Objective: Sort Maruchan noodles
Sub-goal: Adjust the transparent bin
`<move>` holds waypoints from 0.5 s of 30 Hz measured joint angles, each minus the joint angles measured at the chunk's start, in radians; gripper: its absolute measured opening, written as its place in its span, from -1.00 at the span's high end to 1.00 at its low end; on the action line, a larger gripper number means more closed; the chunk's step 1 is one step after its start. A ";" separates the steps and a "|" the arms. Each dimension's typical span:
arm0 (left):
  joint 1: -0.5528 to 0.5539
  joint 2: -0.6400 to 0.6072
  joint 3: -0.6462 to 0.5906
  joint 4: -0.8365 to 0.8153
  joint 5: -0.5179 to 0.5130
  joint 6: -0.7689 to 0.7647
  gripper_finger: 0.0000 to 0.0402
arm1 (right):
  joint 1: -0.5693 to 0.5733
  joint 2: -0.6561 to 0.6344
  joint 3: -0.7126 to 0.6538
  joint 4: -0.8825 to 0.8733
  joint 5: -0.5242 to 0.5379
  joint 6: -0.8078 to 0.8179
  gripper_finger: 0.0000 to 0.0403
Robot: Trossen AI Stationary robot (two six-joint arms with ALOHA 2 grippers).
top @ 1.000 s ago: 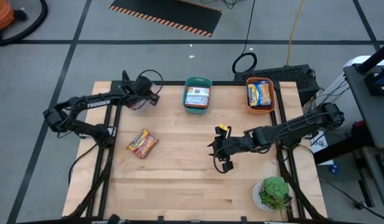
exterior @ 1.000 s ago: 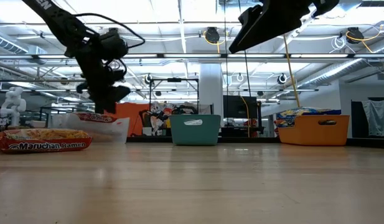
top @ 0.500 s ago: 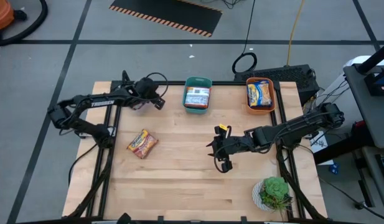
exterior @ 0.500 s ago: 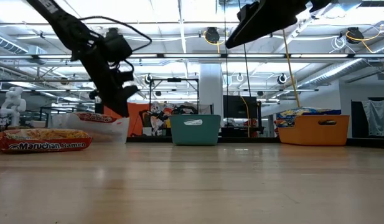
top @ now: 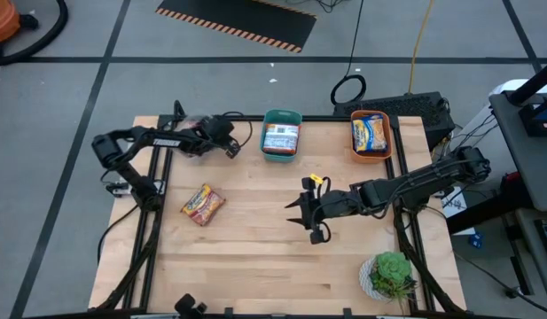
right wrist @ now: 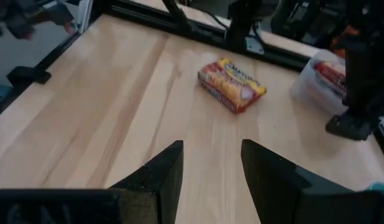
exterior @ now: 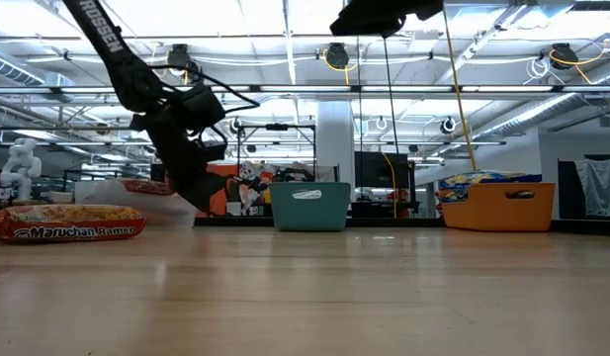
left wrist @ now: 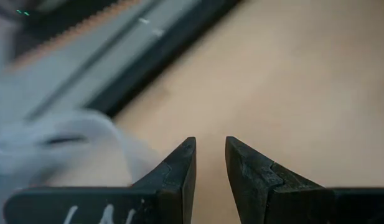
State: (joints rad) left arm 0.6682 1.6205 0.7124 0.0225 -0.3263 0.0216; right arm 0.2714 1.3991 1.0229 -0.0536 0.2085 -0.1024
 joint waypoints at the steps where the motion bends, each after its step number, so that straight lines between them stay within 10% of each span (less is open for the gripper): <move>1: 0.002 0.004 0.000 0.018 -0.042 0.014 0.54 | 0.000 0.000 0.000 0.007 0.000 -0.009 0.22; 6: 0.042 0.012 0.000 0.093 -0.204 0.038 0.54 | 0.000 0.000 0.000 0.012 0.000 -0.021 0.22; 15: 0.181 0.011 0.001 0.092 -0.207 0.075 0.54 | 0.000 0.000 0.000 -0.005 0.000 -0.012 0.22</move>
State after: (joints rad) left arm 0.8487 1.6317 0.7132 0.1146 -0.5331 0.0965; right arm 0.2714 1.3991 1.0229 -0.0582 0.2087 -0.1143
